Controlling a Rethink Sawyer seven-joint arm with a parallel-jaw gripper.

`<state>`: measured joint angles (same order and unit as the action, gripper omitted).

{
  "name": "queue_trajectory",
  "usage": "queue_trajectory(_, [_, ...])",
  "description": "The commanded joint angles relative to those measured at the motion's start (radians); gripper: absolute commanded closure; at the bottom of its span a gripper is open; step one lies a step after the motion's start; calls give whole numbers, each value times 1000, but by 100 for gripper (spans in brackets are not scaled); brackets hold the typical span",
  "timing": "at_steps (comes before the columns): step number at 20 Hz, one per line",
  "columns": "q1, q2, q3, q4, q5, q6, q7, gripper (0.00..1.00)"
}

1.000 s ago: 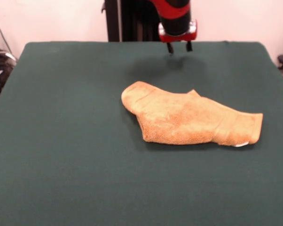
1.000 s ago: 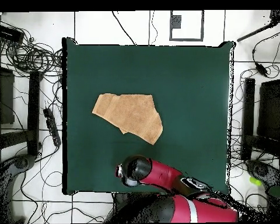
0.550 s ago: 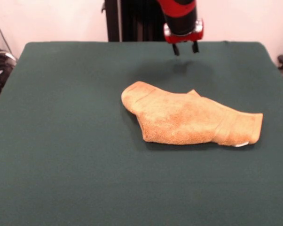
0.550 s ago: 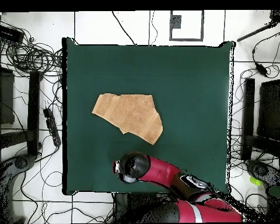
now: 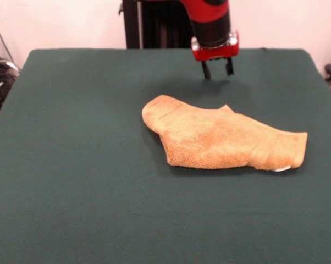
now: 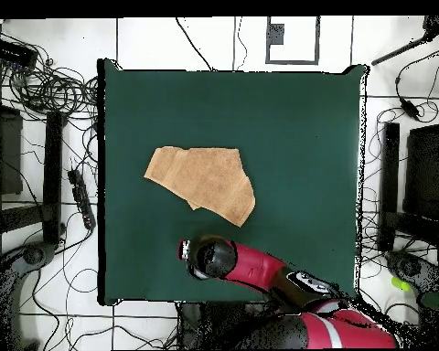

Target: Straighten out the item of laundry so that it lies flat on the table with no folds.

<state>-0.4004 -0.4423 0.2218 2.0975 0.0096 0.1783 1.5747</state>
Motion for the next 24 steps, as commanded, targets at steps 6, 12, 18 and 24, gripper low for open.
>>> queue_trajectory(6, [-73, 87, 201, -110, -102, -209, 116, 0])
queue_trajectory(12, [-70, 89, 212, -175, -94, -122, 111, 0])
queue_trajectory(18, [-40, 80, 186, -216, -52, -4, 108, 0])
queue_trajectory(24, [1, 61, 143, -301, -101, 210, 8, 0])
